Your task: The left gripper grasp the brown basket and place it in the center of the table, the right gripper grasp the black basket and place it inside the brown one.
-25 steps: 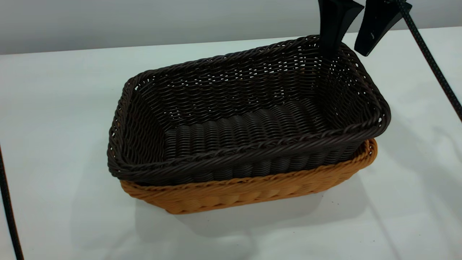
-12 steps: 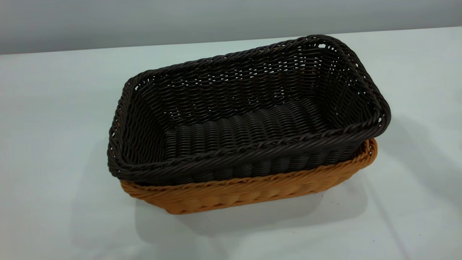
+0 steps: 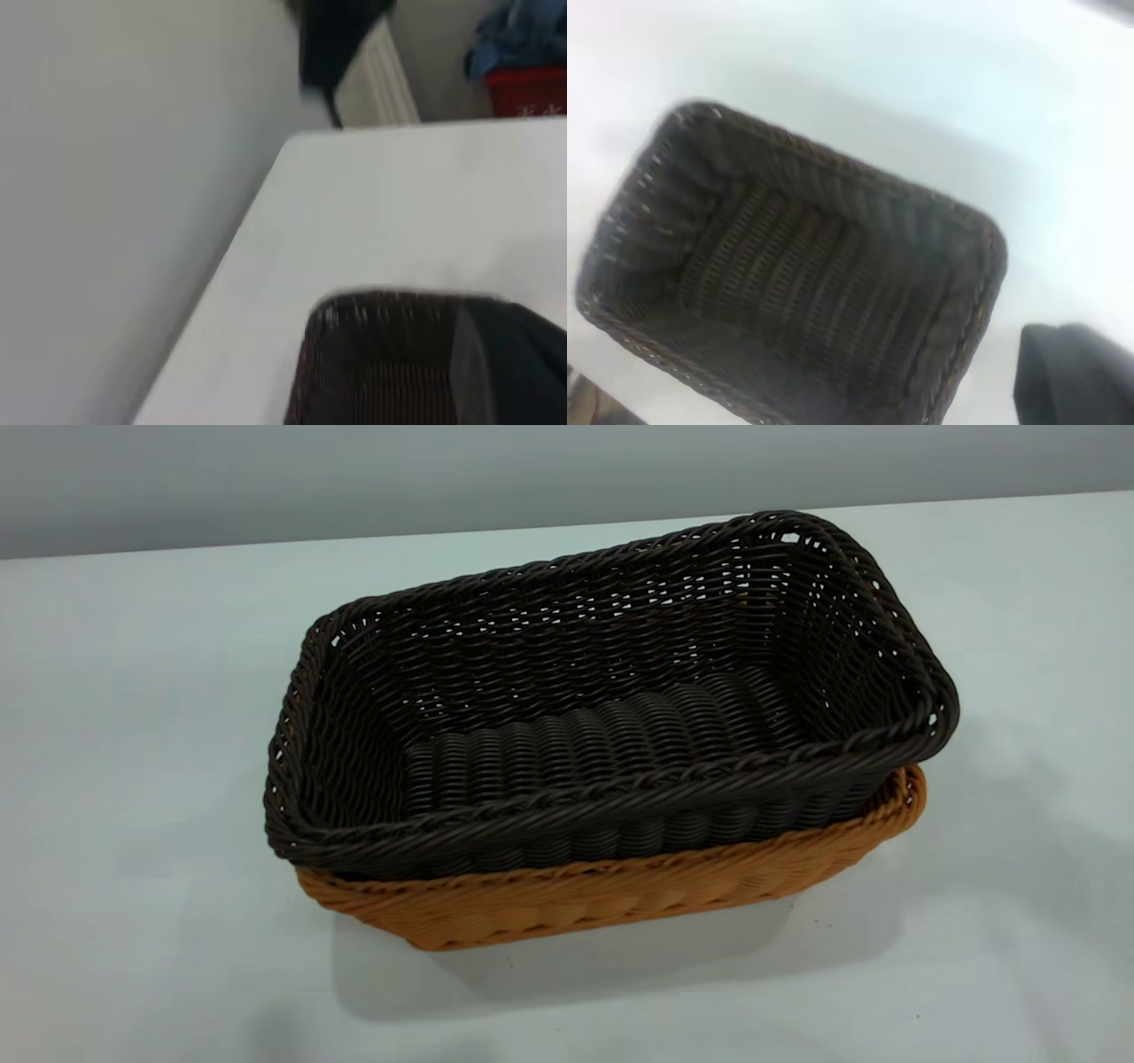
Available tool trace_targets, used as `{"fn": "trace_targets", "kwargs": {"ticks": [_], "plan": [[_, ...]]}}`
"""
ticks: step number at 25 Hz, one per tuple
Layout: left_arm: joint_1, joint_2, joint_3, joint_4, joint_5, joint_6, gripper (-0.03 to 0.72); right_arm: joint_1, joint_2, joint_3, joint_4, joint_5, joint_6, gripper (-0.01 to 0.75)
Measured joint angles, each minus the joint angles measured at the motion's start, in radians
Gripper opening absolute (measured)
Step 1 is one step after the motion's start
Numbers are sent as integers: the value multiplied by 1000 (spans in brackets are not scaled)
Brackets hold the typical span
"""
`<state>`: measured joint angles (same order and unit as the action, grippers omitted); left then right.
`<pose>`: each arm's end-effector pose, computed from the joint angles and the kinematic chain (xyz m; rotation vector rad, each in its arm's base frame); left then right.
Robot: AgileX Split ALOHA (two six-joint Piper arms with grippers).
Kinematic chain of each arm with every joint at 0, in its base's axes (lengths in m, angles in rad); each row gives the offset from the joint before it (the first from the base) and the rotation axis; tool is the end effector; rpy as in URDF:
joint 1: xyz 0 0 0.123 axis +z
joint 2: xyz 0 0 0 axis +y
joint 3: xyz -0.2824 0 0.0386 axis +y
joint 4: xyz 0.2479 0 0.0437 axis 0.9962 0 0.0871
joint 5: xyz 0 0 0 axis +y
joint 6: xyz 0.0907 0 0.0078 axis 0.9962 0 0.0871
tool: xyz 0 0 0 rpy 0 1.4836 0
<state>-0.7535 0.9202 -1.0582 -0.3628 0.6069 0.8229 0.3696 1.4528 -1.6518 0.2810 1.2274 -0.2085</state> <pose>0.1207 -0.1386 0.4177 1.2555 1.4653 -0.3518 0.2637 0.1277 0.4294 -0.7042 2.4053 0.4371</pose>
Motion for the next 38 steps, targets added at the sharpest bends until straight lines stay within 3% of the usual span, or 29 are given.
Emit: {"fn": "trace_targets", "kwargs": {"ticks": [5, 9, 18, 28, 38], "plan": [[0, -78, 86, 164, 76, -194, -1, 0, -160, 3, 8, 1, -39, 1], [0, -144, 157, 198, 125, -304, -1, 0, -288, 70, 31, -4, -106, 1], [0, -294, 292, 240, 200, -471, -1, 0, -648, 476, 41, -120, -170, 1], [0, -439, 446, 273, 353, -605, -1, 0, -1105, 972, -8, -131, -121, 1], [0, -521, 467, 353, 399, -702, -1, 0, -1328, 1168, -81, -161, -1, 1]]}}
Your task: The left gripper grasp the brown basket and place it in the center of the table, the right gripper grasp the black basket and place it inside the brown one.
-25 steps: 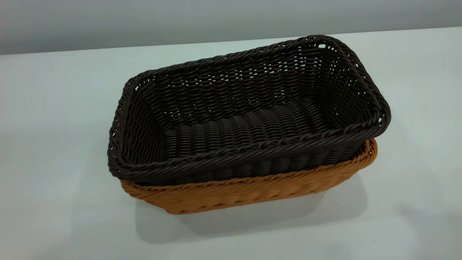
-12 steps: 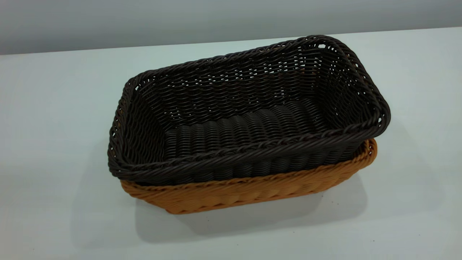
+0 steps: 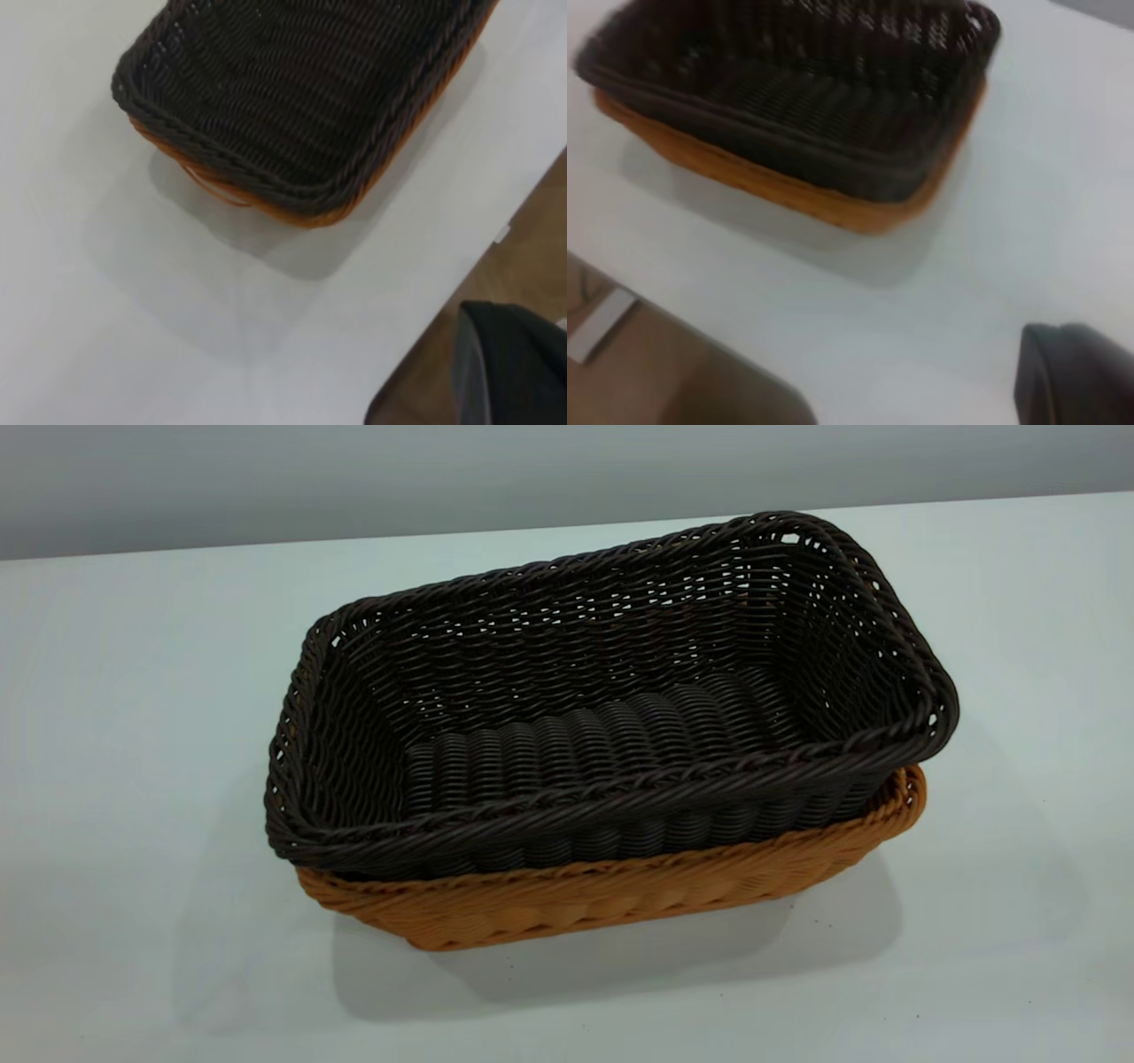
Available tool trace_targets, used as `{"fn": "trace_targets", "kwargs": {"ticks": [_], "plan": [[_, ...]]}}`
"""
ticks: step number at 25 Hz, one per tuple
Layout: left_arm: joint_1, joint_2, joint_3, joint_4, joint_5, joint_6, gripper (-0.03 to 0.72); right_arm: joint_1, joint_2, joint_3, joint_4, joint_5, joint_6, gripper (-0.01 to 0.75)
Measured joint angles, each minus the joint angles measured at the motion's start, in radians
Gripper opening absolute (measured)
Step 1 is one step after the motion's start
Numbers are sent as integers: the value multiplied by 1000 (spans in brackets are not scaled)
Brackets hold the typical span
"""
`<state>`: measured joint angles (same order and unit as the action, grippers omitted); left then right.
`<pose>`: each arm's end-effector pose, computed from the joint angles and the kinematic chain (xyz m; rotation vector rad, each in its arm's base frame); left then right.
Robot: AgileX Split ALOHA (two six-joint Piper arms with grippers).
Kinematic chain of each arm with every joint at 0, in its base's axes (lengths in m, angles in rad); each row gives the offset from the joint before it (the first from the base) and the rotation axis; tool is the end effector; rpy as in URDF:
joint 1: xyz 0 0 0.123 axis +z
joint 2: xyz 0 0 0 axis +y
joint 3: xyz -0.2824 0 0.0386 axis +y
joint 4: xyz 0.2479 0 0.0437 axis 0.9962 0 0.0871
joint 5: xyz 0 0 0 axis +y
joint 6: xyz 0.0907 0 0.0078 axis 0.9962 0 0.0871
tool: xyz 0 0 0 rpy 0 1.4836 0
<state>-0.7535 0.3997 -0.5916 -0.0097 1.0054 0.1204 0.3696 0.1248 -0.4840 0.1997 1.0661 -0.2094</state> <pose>0.0417 -0.0401 0.2981 0.9804 2.1033 -0.3361 0.0080 0.0200 0.2730 -0.6186 2.1020 0.3363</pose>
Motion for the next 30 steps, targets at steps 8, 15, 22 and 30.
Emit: {"fn": "trace_targets", "kwargs": {"ticks": [8, 15, 22, 30], "plan": [[0, 1, 31, -3, 25, 1, -1, 0, 1, -2, -55, -4, 42, 1], [0, 1, 69, -16, 50, -32, -1, 0, 1, -3, -22, -4, 38, 1], [0, 1, 117, -11, 73, -120, -1, 0, 2, -3, -22, -4, 37, 1], [0, -36, 144, -11, 67, -120, -1, 0, 2, -3, -21, -4, 37, 1]]}}
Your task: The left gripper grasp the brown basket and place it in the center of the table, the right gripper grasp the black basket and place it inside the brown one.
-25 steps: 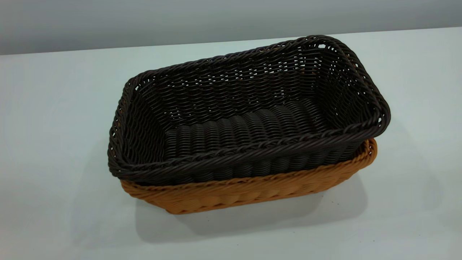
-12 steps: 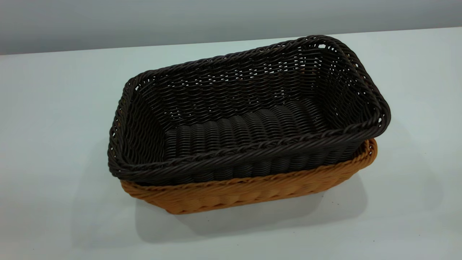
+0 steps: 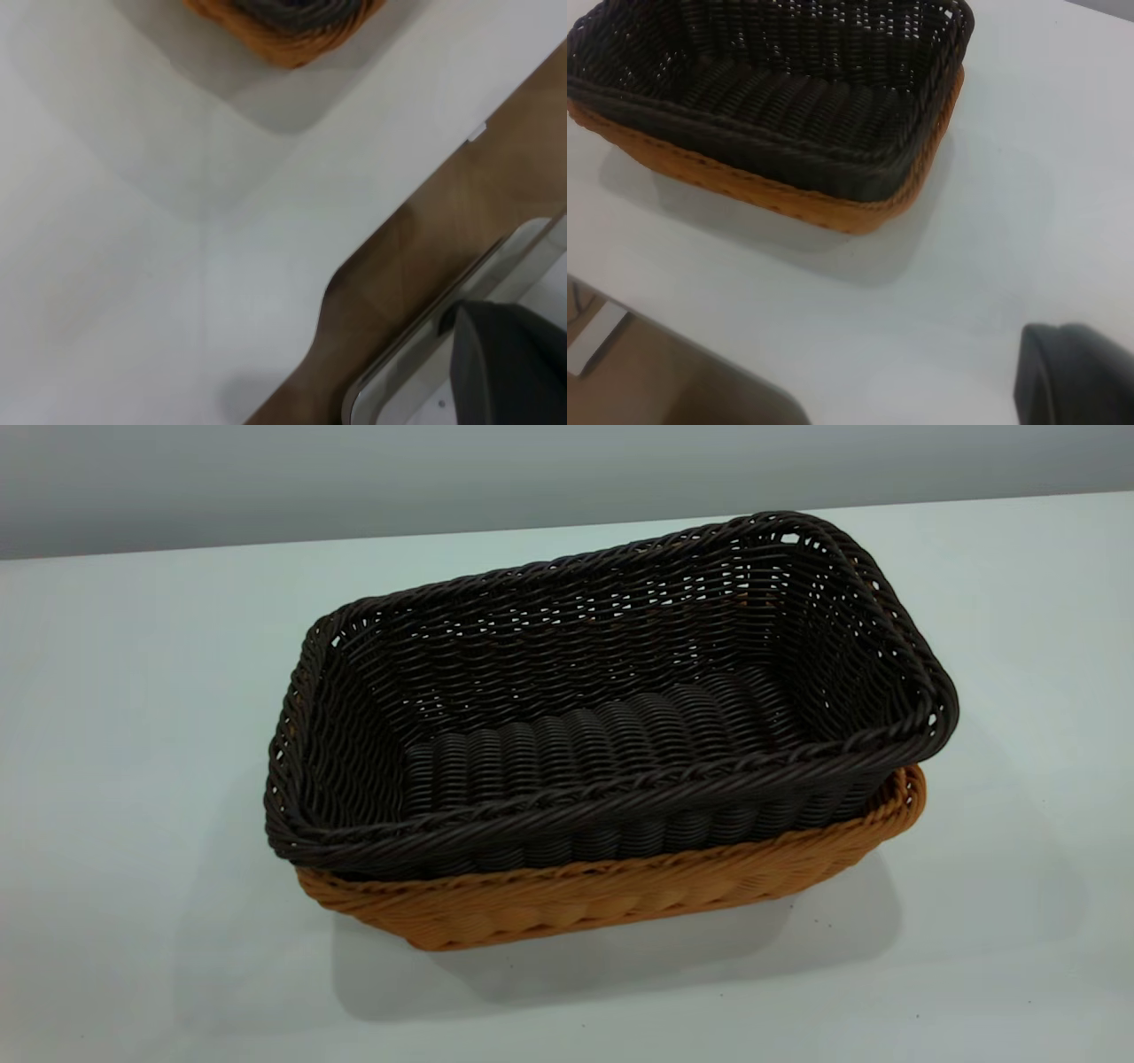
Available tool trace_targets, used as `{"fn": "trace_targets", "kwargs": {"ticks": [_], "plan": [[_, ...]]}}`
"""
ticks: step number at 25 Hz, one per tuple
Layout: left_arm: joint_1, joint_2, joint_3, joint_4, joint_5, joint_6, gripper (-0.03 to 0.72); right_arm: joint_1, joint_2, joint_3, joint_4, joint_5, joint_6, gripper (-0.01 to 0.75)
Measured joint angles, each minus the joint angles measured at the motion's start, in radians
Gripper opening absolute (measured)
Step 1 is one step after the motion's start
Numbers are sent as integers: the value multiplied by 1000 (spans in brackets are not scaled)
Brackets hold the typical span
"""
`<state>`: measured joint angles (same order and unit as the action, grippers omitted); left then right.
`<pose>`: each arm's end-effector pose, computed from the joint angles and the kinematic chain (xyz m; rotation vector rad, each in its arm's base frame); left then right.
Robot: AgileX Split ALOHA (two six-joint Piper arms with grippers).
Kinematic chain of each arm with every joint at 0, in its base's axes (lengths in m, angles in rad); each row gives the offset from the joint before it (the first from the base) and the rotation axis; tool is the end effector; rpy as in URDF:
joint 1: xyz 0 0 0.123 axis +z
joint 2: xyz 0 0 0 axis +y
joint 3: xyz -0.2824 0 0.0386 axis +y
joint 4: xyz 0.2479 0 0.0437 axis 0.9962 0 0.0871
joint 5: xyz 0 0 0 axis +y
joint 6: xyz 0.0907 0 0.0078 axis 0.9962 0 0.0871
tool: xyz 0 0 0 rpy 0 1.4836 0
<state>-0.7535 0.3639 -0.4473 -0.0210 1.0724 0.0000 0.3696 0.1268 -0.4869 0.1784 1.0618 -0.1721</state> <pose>0.0350 -0.0352 0.2523 0.9175 2.3314 -0.3459 0.0090 0.0186 0.2738 -0.5792 2.1112 0.3312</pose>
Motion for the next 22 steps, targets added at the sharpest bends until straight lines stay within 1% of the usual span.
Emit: {"fn": "trace_targets", "kwargs": {"ticks": [9, 12, 16, 19, 22], "plan": [[0, -83, 0, 1, 3, 0, -1, -1, 0, 0, 0, 0, 0, 1], [0, -102, -1, 1, 6, 0, -1, -31, 0, 0, 0, 0, 0, 1], [2, -114, -1, 2, 6, 0, -1, -125, 0, 0, 0, 1, 0, 1], [8, -111, -1, 2, 5, 0, -1, -218, 0, 0, 0, 1, 0, 1], [53, -111, -1, 1, 1, 0, -1, -326, 0, 0, 0, 1, 0, 1]]}}
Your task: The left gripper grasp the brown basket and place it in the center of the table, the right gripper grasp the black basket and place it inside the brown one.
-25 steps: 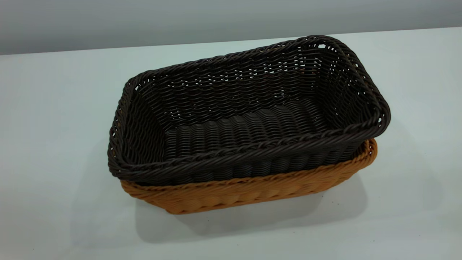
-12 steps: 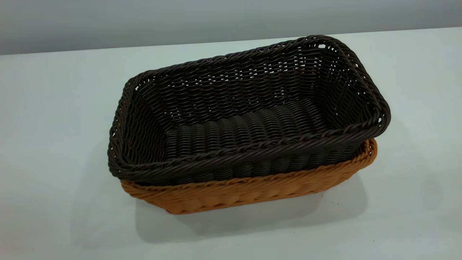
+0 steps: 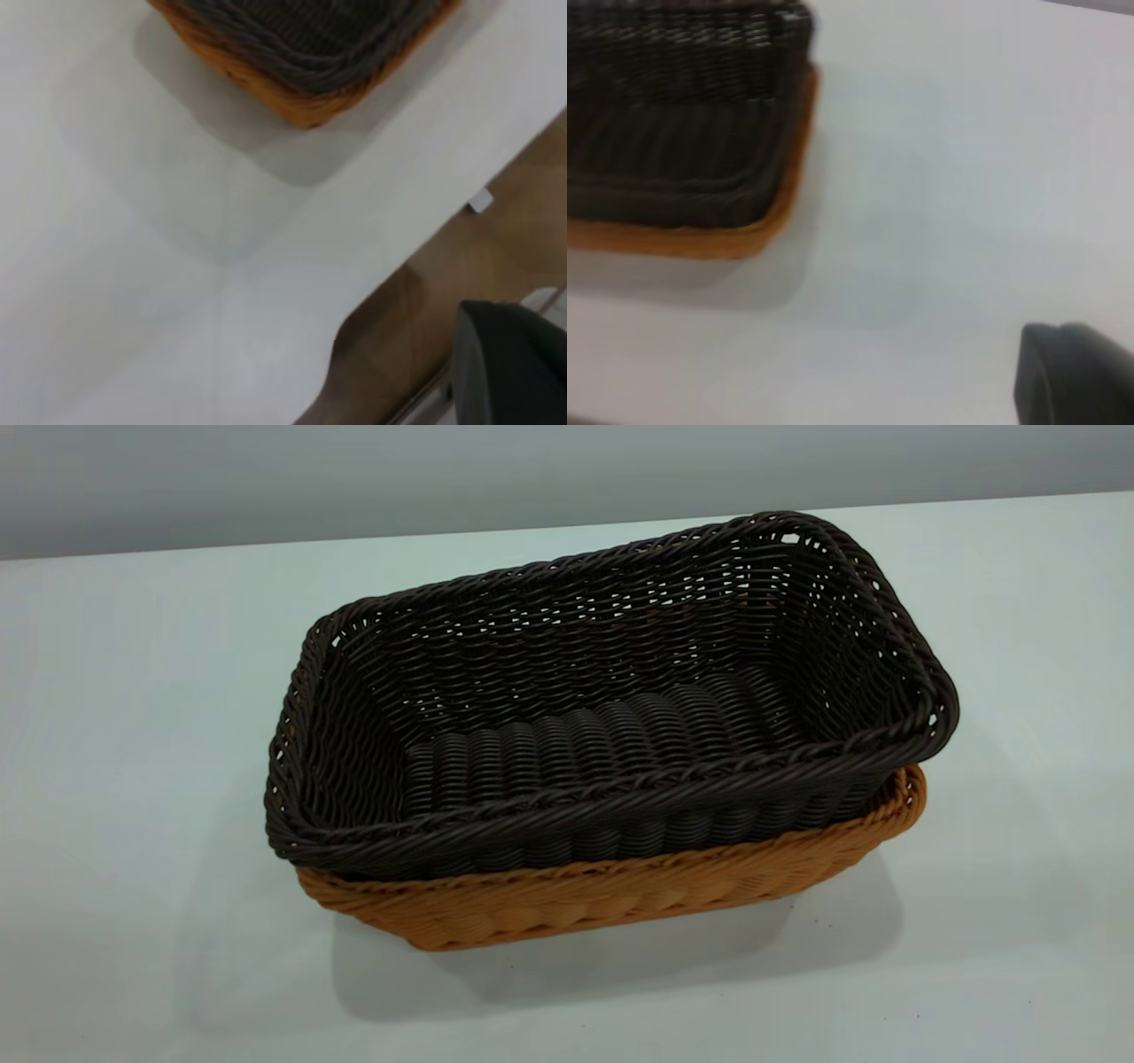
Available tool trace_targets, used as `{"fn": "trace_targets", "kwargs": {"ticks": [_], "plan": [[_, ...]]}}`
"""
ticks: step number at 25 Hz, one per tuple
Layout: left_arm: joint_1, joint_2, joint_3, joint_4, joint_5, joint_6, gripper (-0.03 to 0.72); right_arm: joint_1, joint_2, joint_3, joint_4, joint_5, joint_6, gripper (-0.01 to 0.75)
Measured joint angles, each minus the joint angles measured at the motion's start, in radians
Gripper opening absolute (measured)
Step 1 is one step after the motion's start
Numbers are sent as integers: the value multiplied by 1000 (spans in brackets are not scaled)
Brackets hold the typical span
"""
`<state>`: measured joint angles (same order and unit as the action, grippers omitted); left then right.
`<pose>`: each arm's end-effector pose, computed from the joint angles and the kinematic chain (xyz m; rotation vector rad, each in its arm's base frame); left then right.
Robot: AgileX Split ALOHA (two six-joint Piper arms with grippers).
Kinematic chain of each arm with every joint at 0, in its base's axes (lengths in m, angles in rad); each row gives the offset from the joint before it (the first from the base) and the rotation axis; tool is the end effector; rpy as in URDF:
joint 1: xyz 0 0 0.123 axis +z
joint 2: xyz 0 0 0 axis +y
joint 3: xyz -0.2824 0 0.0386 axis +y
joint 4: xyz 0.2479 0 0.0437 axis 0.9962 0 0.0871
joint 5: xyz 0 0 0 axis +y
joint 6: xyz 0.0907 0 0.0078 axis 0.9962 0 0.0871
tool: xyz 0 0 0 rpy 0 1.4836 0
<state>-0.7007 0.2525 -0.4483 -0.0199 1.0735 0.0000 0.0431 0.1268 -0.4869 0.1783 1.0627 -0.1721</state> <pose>0.0256 -0.0237 0.2572 0.8181 2.2468 -0.3615 0.0144 0.0148 0.2737 -0.2269 2.1628 0.1458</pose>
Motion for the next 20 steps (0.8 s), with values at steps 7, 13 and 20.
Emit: {"fn": "trace_targets", "kwargs": {"ticks": [7, 13, 20], "plan": [[215, 1, 0, 0, 1, 0, -1, -192, 0, 0, 0, 0, 0, 1], [455, 1, 0, 0, 1, 0, -1, -214, 0, 0, -1, 0, 0, 1], [713, -1, 0, 0, 1, 0, -1, -214, 0, 0, -1, 0, 0, 1]]}}
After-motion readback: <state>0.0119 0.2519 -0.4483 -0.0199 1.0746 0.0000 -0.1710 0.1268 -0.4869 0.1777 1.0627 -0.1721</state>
